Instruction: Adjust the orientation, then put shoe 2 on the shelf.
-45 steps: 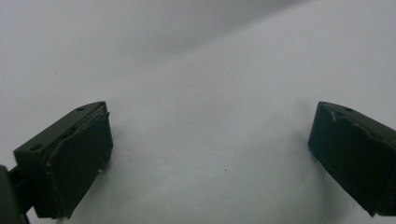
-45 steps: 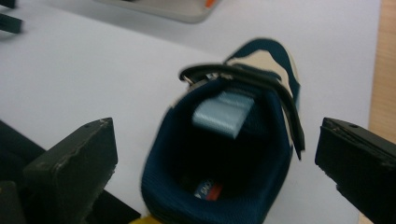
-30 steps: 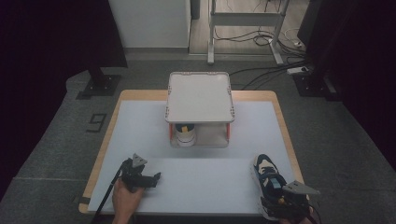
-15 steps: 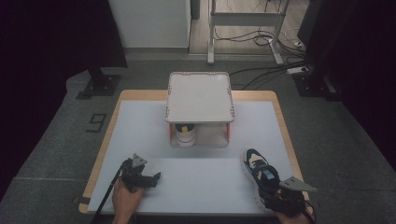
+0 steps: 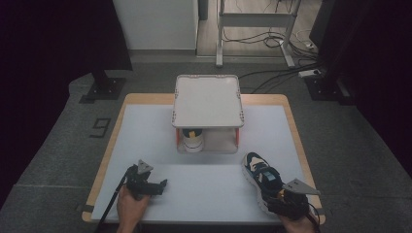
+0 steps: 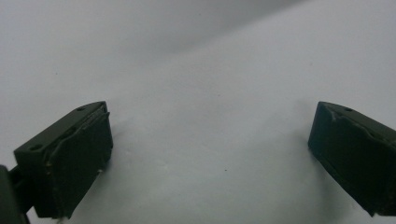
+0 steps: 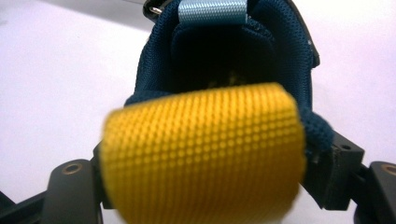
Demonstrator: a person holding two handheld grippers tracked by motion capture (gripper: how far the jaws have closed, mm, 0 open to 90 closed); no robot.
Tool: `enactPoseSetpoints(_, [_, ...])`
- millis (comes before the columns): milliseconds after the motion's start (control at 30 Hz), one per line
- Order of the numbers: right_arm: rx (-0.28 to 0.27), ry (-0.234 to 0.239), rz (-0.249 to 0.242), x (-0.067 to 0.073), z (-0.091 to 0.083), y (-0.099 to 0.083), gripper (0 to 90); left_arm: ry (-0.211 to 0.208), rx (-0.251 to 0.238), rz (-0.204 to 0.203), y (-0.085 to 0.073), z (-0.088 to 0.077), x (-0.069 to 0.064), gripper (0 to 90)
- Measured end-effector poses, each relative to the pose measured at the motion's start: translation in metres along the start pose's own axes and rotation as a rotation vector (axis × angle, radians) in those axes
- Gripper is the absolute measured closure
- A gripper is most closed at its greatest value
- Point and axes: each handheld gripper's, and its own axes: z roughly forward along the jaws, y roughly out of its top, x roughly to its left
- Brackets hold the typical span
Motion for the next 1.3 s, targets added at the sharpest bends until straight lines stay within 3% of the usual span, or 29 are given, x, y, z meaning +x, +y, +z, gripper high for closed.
enactPoseSetpoints(533, [-0.048, 0.050, -0.019, 0.011, 0.008, 0.027, 24.4, 0.000, 0.000, 0.000, 0.000, 0.000, 0.000, 0.0])
enactPoseSetpoints(933, [-0.064, 0.091, -0.057, 0.026, 0.030, 0.057, 24.5, 0.000, 0.000, 0.000, 0.000, 0.000, 0.000, 0.0])
enactPoseSetpoints(1300, [-0.066, 0.098, -0.044, 0.032, 0.057, 0.076, 24.4, 0.000, 0.000, 0.001, 0.000, 0.000, 0.000, 0.0])
